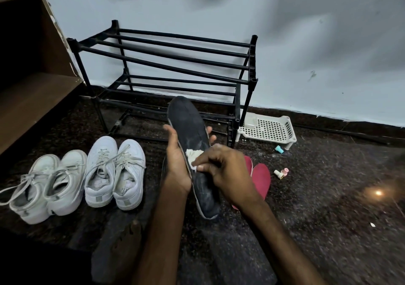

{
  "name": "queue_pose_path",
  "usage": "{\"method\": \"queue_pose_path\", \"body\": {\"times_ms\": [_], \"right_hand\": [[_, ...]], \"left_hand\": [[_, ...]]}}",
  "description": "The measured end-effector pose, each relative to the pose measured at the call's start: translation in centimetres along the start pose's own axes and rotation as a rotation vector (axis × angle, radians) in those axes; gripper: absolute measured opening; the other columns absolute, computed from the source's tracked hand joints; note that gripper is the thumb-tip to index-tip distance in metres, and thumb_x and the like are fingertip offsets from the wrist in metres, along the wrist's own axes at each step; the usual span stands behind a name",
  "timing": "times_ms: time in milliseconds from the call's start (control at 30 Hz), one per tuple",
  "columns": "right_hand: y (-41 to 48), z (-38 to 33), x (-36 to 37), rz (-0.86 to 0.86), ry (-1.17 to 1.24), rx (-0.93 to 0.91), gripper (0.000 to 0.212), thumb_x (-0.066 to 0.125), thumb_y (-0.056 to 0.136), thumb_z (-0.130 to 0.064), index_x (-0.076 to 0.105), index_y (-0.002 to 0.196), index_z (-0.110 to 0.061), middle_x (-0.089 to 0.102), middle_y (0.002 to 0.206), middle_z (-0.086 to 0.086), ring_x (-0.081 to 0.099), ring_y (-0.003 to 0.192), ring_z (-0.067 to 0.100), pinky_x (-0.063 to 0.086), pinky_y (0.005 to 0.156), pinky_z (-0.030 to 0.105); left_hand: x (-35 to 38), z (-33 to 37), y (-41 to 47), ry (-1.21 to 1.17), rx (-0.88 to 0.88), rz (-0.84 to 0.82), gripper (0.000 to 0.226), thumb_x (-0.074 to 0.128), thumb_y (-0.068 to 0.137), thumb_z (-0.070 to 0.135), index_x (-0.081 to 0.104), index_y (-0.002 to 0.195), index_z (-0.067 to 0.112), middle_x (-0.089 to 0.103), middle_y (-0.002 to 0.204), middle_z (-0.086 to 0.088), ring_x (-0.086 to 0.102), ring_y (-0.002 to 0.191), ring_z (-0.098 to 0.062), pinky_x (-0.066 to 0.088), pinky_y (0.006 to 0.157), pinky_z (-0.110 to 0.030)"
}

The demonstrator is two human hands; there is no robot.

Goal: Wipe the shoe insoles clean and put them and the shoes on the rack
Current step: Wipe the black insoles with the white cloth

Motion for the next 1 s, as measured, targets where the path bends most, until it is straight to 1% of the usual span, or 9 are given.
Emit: {"method": "queue_pose_path", "body": {"times_ms": [167,267,367,500,667,733,867,933,1000], "right_hand": [[3.4,0.5,-0.7,0.029,-0.223,0.037,0.027,0.079,0.076,-0.016,0.074,0.103,-0.02,0.07,0.093,-0.003,0.06,0.089,0.013,0.046,0.084,0.027],[3.2,0.6,-0.4,-0.012,-0.14,0.062,0.013,0.078,0.079,-0.017,0.077,0.092,-0.017,0.065,0.087,0.0,0.059,0.085,0.014,0.044,0.08,0.024],[0.7,-0.2,0.1,-0.097,0.069,0.131,0.011,0.082,0.075,-0.016,0.076,0.084,-0.018,0.066,0.084,-0.003,0.06,0.074,0.008,0.044,0.072,0.016],[-0.4,-0.5,1.0,-0.093,0.07,0.094,0.012,0.082,0.073,-0.026,0.072,0.078,-0.027,0.065,0.082,-0.005,0.057,0.075,0.008,0.048,0.074,0.031],[2.5,-0.1,-0.2,0.071,-0.19,0.063,0.011,0.076,0.078,-0.027,0.065,0.077,-0.027,0.064,0.089,-0.01,0.059,0.091,0.015,0.047,0.083,0.046],[2.9,0.1,-1.0,0.116,-0.206,0.079,0.012,0.076,0.078,-0.022,0.065,0.076,-0.022,0.065,0.088,-0.005,0.06,0.089,0.018,0.048,0.082,0.043],[1.0,-0.8,-1.2,0.025,-0.259,0.079,0.014,0.078,0.074,-0.005,0.066,0.074,-0.014,0.066,0.084,0.002,0.06,0.079,0.018,0.045,0.073,0.029],[-0.5,-1.7,-0.4,-0.048,-0.214,0.1,0.017,0.077,0.074,-0.003,0.066,0.072,-0.015,0.065,0.083,-0.001,0.06,0.077,0.014,0.047,0.072,0.029],[-0.7,-2.3,-0.1,-0.024,-0.116,0.072,0.016,0.076,0.073,-0.003,0.067,0.074,-0.016,0.066,0.083,-0.003,0.059,0.079,0.01,0.047,0.074,0.026]], "left_hand": [[1.2,-1.4,-0.6,0.056,-0.057,-0.064,0.08,0.032,0.087,0.076,0.069,0.1,0.007,0.071,0.085,-0.011,0.071,0.075,-0.022,0.059,0.067,-0.031],[0.9,-0.8,-0.6,0.048,-0.044,-0.064,0.079,0.034,0.091,0.07,0.072,0.089,0.001,0.07,0.078,-0.012,0.07,0.063,-0.02,0.059,0.057,-0.03],[0.2,0.3,0.0,0.027,-0.014,-0.014,0.077,0.037,0.089,0.072,0.071,0.097,0.003,0.07,0.088,-0.012,0.07,0.077,-0.023,0.06,0.079,-0.041],[0.1,0.8,0.4,0.04,0.017,0.0,0.075,0.04,0.088,0.071,0.065,0.118,0.007,0.066,0.112,-0.013,0.066,0.096,-0.027,0.044,0.101,-0.058],[2.2,-0.3,-1.4,0.047,-0.076,-0.098,0.068,0.044,0.092,0.062,0.061,0.117,0.0,0.064,0.11,-0.013,0.067,0.096,-0.022,0.056,0.089,-0.033],[3.1,-0.6,-1.9,0.073,-0.083,-0.128,0.065,0.044,0.093,0.057,0.06,0.118,0.0,0.062,0.11,-0.013,0.067,0.096,-0.022,0.057,0.088,-0.033],[2.6,0.2,-1.2,0.082,-0.044,-0.08,0.083,0.034,0.092,0.066,0.049,0.136,-0.004,0.061,0.118,-0.018,0.072,0.082,-0.022,0.058,0.058,-0.026],[1.6,1.2,-0.6,0.083,0.046,-0.061,0.084,0.03,0.092,0.069,0.051,0.136,0.001,0.057,0.134,-0.018,0.065,0.11,-0.027,0.057,0.085,-0.041],[1.2,1.6,-0.4,0.07,0.099,-0.072,0.081,0.031,0.09,0.07,0.06,0.129,0.004,0.055,0.138,-0.017,0.055,0.124,-0.029,0.041,0.106,-0.054]]}}
Point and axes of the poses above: each hand's wrist, its own y-axis towards the middle knuckle, its own x-axis out of the palm, z = x × y, the point moved 2 cm from there along y, towards the middle knuckle
